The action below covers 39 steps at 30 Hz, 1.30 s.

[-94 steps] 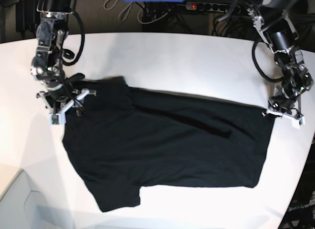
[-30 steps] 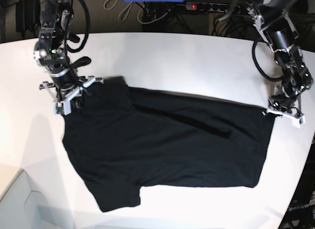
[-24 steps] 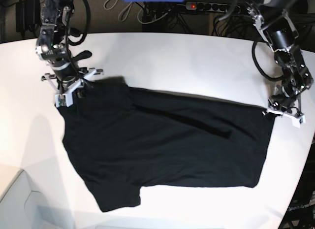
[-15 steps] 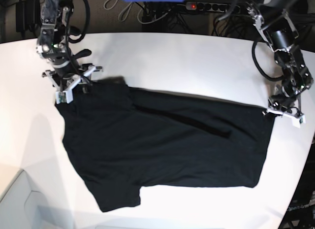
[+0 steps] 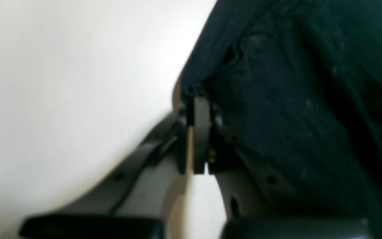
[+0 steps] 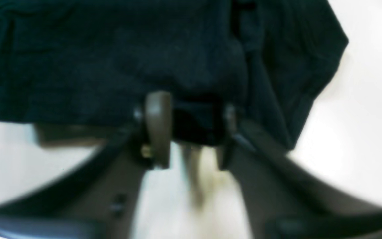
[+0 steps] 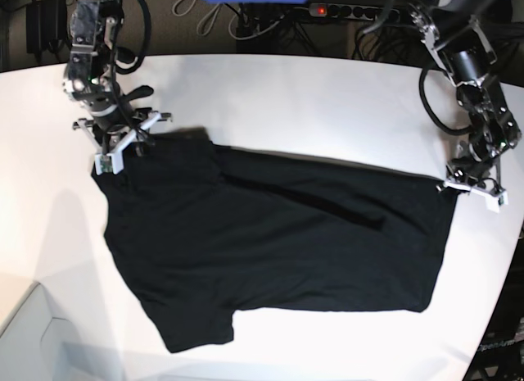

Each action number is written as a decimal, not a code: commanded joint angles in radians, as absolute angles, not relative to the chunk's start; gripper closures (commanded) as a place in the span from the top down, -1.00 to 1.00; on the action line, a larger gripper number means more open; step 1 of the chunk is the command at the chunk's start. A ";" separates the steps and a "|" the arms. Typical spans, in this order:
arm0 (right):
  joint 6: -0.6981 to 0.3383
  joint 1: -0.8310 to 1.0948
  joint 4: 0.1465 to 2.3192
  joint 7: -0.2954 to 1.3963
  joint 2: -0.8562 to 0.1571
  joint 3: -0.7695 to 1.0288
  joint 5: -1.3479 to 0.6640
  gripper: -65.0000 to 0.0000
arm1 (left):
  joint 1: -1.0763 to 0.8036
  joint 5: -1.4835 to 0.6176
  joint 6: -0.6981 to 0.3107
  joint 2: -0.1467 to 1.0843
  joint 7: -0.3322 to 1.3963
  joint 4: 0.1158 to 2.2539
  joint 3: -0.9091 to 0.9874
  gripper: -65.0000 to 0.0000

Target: Layout the t-shirt on the table in an organized manner, then fold the t-shirt properly

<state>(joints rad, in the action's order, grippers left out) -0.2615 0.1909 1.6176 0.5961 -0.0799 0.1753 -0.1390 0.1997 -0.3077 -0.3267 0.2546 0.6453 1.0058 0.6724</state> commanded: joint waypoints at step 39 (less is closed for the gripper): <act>-0.259 0.168 1.755 0.716 -0.122 0.180 -0.147 -0.22 | 0.213 -0.306 -0.332 0.269 0.642 1.018 0.674 -1.00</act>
<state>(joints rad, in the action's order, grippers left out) -0.2615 0.1787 1.7401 0.7372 -0.1146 0.1768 -0.1375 0.1970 -0.3077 -0.3298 0.2546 0.6418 1.0058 0.6724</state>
